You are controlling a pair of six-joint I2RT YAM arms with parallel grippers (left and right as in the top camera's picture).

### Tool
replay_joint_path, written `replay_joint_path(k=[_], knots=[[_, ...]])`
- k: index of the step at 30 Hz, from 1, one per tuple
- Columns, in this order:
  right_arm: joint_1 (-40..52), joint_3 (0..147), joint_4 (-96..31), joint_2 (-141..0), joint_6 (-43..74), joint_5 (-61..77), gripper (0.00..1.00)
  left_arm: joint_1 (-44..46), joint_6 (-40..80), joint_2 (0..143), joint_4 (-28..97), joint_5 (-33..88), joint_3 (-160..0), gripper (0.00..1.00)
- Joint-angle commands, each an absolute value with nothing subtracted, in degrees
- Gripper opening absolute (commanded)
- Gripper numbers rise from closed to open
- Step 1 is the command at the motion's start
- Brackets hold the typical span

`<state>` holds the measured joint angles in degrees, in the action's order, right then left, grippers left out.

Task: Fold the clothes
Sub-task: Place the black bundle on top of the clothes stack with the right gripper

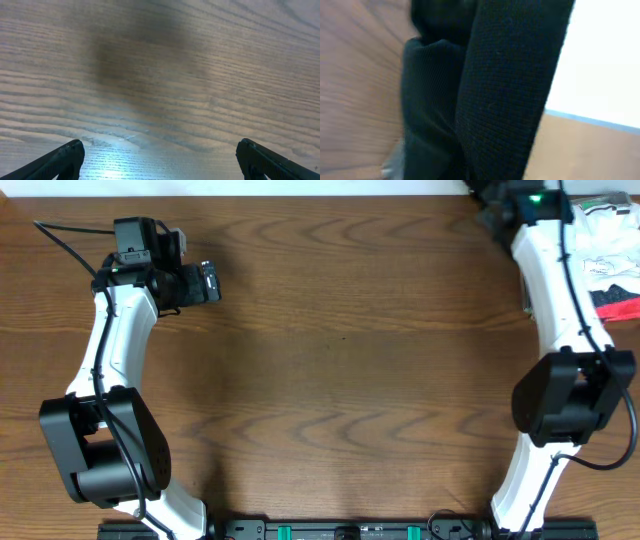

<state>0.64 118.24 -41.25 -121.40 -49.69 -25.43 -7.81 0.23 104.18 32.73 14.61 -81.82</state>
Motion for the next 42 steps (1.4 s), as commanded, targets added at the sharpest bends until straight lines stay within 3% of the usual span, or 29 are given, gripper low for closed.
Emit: replay_joint_path(k=[1,6,13,22,29,42], knots=[[-1.8,120.1,-36.7,-119.3,-60.1,-25.1,0.01,-8.0,0.9,103.7,32.0,14.3,-81.1,0.98],[-7.2,120.1,-27.7,-119.3,-66.8,-20.6,0.01,-8.0,0.9,103.7,31.8,14.3,-81.1,0.98],[-13.3,120.1,-19.7,-118.1,-59.5,-17.5,0.01,-7.9,0.9,103.7,31.8,14.3,-81.1,0.98],[-20.2,120.1,-21.8,-117.6,-58.5,-17.3,0.01,-7.9,1.0,103.7,31.8,14.3,-81.1,0.98],[-24.6,120.1,-21.6,-117.7,-48.0,-17.8,0.01,-7.9,1.7,103.7,31.8,14.3,-81.1,0.98],[-24.6,119.9,-24.2,-122.7,-46.7,-17.6,0.01,-7.3,1.8,103.7,31.2,14.3,-81.1,0.98]])
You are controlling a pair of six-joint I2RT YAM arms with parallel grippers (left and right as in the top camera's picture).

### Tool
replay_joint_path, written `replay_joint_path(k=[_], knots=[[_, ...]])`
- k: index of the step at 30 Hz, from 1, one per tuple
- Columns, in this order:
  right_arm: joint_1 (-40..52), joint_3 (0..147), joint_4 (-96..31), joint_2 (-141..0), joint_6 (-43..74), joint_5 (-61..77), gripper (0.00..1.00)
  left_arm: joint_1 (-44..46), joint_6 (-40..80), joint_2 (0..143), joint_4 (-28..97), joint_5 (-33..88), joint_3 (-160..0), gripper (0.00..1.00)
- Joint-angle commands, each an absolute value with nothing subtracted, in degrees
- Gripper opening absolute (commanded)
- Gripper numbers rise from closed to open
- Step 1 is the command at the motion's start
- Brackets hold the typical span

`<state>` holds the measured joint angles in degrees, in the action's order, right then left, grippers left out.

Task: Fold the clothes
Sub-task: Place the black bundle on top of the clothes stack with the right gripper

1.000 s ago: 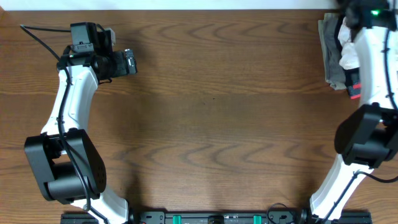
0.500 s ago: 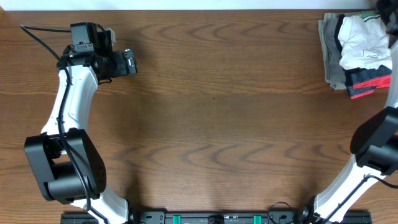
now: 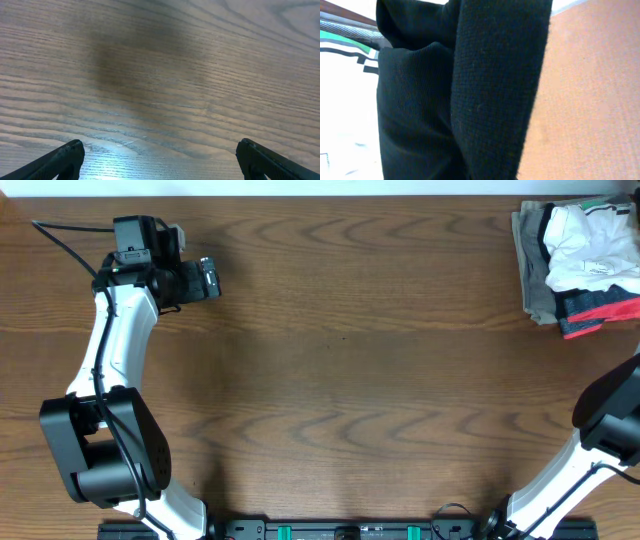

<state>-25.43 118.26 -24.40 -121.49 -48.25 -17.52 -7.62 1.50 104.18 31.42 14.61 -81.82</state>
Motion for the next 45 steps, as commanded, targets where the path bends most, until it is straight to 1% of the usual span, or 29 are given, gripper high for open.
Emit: replay_joint_path(k=[1,12,17,21,22,23,24,25,28,33,37,39,40,41,42,43,44,45], knots=[[-24.5,119.9,-24.7,-123.1,-46.7,-17.6,0.01,-7.2,1.8,103.7,31.2,14.3,-81.1,0.98],[-23.5,119.9,-27.0,-127.4,-44.1,-17.7,0.01,-7.3,1.8,103.7,30.5,14.3,-81.1,0.98],[-20.8,119.9,-29.4,-127.4,-44.2,-17.3,0.01,-7.3,1.8,103.7,30.2,14.3,-81.1,0.98],[-17.4,119.9,-34.3,-127.4,-44.2,-14.5,0.01,-7.3,1.8,103.7,30.2,14.3,-81.1,0.98],[-16.4,119.9,-35.7,-127.4,-44.1,-13.2,0.08,-7.3,1.8,103.7,30.2,14.3,-81.1,0.98],[-15.3,119.9,-37.2,-127.4,-44.1,-11.4,0.3,-7.3,1.8,103.7,30.3,14.3,-81.1,0.98],[-14.4,119.9,-38.7,-127.4,-44.1,-9.5,0.74,-7.3,1.8,103.7,30.3,14.3,-81.1,0.98],[-13.4,119.9,-40.4,-127.4,-44.1,-6.9,0.99,-7.3,1.8,103.8,30.3,14.3,-81.1,0.98],[-10.6,119.9,-43.7,-127.4,-44.1,-1.5,0.99,-7.3,1.8,104.0,30.3,14.3,-81.1,0.98],[-5.8,119.9,-47.0,-127.4,-42.7,0.7,0.99,-7.3,1.8,105.1,30.3,14.3,-81.1,0.98],[-3.2,120.0,-46.6,-126.9,-34.2,-3.4,0.99,-7.3,1.8,106.4,30.3,14.3,-81.1,0.98],[-2.9,120.0,-45.3,-126.1,-27.2,-5.9,0.99,-7.3,1.8,107.1,30.4,14.3,-81.1,0.98],[-2.9,120.0,-44.6,-125.5,-23.2,-6.2,0.97,-7.3,1.8,107.4,30.5,14.3,-81.1,0.98],[-3.2,120.0,-44.2,-124.9,-19.8,-6.2,0.86,-7.3,1.8,107.6,30.5,14.3,-81.1,0.98],[-3.7,120.0,-43.6,-124.2,-15.2,-6.0,0.61,-7.3,1.8,107.9,30.5,14.3,-81.1,0.98],[-4.4,120.0,-43.1,-123.7,-11.1,-5.7,0.25,-7.3,1.8,108.0,30.5,14.3,-81.1,0.98],[-5.3,120.0,-42.5,-123.1,-5.6,-5.3,0.01,-7.3,1.8,108.2,30.4,14.3,-81.1,0.98],[-6.0,120.0,-41.9,-122.9,-1.8,-5.2,0.01,-7.3,1.8,108.2,30.3,14.3,-81.1,0.98]])
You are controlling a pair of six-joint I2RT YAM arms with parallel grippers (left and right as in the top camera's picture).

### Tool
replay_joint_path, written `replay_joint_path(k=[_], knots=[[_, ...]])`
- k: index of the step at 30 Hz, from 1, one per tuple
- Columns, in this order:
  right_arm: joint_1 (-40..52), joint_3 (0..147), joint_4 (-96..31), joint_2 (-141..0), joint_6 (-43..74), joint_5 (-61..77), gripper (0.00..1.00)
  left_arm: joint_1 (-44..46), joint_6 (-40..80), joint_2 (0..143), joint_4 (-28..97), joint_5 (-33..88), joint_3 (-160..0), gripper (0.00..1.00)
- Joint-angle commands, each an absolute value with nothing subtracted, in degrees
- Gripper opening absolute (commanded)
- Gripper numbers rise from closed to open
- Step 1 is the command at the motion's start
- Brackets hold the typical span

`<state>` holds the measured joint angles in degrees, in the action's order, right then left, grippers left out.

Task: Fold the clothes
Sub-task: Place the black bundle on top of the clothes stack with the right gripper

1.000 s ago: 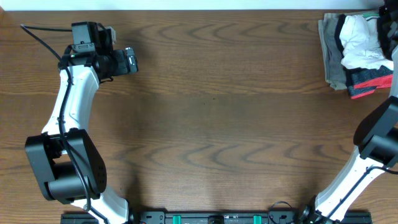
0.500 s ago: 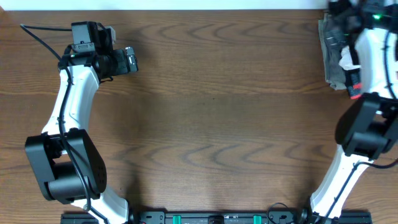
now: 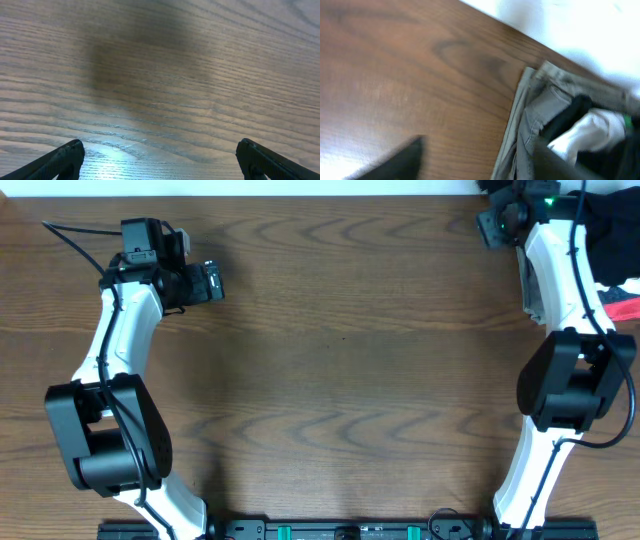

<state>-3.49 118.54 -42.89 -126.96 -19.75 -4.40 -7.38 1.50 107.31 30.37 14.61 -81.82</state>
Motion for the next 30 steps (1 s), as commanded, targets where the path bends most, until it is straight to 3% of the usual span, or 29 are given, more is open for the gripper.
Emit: replay_joint_path(k=[1,11,30], knots=[[-6.9,120.0,-41.1,-122.8,1.1,-4.8,0.01,-7.3,1.8,108.3,30.3,14.3,-81.1,0.98],[-16.2,119.7,-27.9,-123.1,3.5,4.1,0.01,-7.3,1.8,108.3,29.2,14.3,-81.1,0.98],[-27.6,119.3,-17.7,-135.1,0.2,12.6,0.01,-7.2,1.8,108.4,28.2,14.3,-81.1,0.98]])
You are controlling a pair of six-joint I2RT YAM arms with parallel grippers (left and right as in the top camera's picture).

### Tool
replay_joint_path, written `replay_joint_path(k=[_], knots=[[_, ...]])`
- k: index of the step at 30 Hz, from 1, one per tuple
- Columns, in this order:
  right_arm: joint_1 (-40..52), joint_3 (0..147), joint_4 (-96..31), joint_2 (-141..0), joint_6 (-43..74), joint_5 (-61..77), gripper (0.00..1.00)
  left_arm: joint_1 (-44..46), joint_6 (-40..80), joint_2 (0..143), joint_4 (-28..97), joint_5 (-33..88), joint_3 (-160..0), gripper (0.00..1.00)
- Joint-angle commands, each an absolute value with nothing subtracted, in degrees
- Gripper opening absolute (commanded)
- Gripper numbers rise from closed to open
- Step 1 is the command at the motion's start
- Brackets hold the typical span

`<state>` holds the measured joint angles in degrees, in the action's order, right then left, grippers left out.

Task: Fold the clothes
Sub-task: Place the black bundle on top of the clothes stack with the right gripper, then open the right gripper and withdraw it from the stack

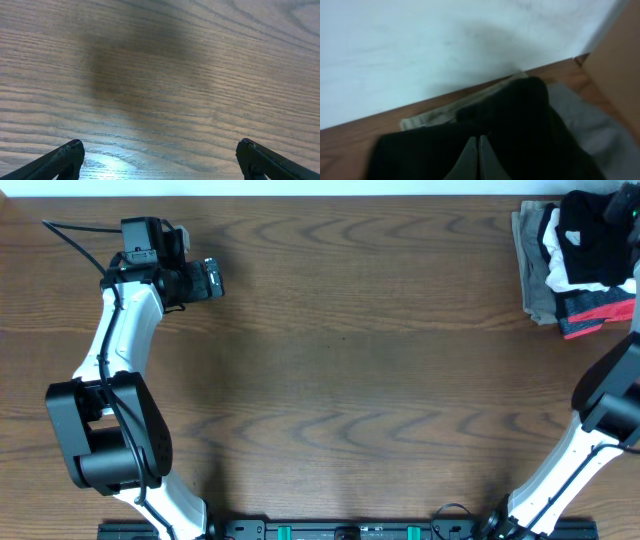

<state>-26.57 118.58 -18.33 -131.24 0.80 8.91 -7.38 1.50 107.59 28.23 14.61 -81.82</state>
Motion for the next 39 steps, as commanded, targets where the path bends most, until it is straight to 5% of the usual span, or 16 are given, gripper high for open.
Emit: replay_joint_path(k=[1,12,20,27,28,31,39], knots=[[-27.7,119.3,-17.4,-136.3,0.2,12.7,0.01,-7.3,1.8,108.4,28.1,14.3,-81.1,0.98],[-27.6,119.3,-18.4,-151.2,0.4,12.6,0.02,-7.3,1.8,108.4,27.7,14.3,-81.1,0.98],[-27.2,119.3,-19.3,-146.9,0.3,14.6,0.09,-7.3,1.8,108.4,27.7,14.3,-81.1,0.98],[-25.7,119.3,-23.8,-129.5,-2.7,15.4,0.32,-7.3,1.8,108.4,27.7,14.3,-81.1,0.98],[-25.3,119.3,-24.4,-126.3,-3.5,15.2,0.41,-7.3,1.8,108.4,27.7,14.3,-81.1,0.98],[-24.3,119.3,-25.7,-117.6,-3.7,15.2,0.99,-7.3,1.8,108.4,27.7,14.3,-81.1,0.98],[-24.0,119.3,-26.2,-98.5,-3.7,15.2,0.99,-7.3,1.8,108.4,27.7,14.3,-81.1,0.98]])
